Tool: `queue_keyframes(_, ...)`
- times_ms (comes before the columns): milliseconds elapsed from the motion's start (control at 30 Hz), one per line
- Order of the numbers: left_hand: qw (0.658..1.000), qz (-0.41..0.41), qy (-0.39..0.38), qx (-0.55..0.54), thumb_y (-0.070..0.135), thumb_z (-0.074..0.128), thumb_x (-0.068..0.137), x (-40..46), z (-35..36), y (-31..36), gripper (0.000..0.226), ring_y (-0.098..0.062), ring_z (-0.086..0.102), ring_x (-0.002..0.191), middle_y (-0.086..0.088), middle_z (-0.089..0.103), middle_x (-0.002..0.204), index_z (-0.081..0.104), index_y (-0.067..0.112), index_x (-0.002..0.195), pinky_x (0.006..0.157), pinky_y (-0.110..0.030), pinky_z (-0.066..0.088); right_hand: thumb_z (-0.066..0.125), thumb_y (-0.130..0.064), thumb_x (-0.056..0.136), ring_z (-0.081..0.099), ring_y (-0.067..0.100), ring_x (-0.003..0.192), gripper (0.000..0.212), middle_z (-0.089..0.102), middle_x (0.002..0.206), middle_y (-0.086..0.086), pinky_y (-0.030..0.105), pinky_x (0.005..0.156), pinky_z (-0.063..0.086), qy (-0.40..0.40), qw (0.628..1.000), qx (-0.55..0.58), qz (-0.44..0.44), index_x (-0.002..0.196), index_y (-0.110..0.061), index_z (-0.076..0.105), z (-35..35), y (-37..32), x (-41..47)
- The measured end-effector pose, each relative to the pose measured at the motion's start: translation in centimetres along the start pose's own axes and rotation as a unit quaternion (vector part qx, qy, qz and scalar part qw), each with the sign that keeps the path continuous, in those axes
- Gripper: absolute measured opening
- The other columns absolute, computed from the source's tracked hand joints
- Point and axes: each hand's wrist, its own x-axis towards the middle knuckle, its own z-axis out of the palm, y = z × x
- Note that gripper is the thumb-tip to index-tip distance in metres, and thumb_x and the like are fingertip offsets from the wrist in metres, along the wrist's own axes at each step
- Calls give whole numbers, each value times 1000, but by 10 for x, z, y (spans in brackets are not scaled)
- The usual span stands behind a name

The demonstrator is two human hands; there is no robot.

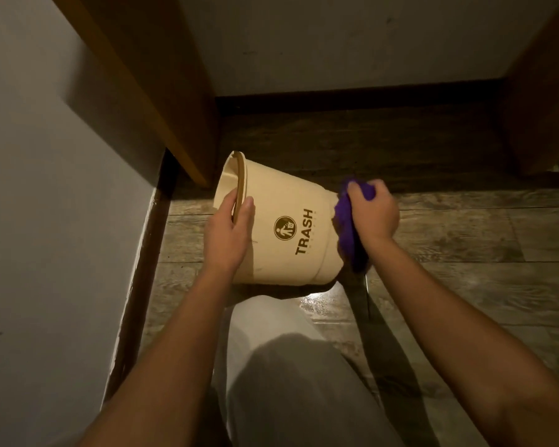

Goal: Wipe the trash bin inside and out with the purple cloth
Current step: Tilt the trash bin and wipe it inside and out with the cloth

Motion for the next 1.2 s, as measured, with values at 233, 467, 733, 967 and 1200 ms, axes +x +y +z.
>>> queue_keyframes(233, 998, 52, -2, 22, 52, 32, 106, -6, 12, 21, 38, 0, 58, 75, 17, 63, 79, 64, 34, 113, 64, -37, 49, 55, -60, 93, 53, 15, 103, 42, 57, 112, -3, 28, 78, 47, -53, 968, 13, -243, 123, -30, 60, 38, -100, -45)
queue_keyframes(467, 998, 26, 45, 25, 56, 46, 101, -16, 13, 15, 42, 0, 63, 85, 25, 62, 87, 64, 30, 128, 76, -40, 60, 53, -62, 94, 53, 15, 101, 47, 54, 115, 1, 29, 75, 50, 10, 977, -52, -204, 128, -30, 58, 52, -43, -54)
queue_keyframes(733, 998, 28, 47, 25, 57, 47, 99, -19, 13, 15, 44, -4, 63, 79, 20, 64, 83, 65, 30, 128, 73, -43, 60, 50, -60, 98, 61, 28, 104, 54, 58, 120, 9, 35, 79, 46, -8, 989, -147, -18, 139, -25, 55, 16, 38, -10)
queue_keyframes(967, 998, 35, 9, 45, 59, 48, 99, -8, 18, 31, 40, 1, 59, 77, 21, 62, 80, 69, 29, 114, 63, -26, 47, 59, -55, 97, 62, 32, 116, 56, 63, 135, 8, 43, 92, 49, -51, 968, 6, 244, 142, -22, 54, -4, 70, 2)
queue_keyframes(1200, 988, 44, -145, 40, 40, 45, 106, 1, 23, 42, 39, -17, 62, 107, 2, 71, 119, 62, 21, 137, 85, -31, 45, 53, -59, 98, 62, 18, 103, 44, 59, 121, 0, 36, 82, 54, 15, 995, 74, 58, 130, -29, 57, -23, 1, -2)
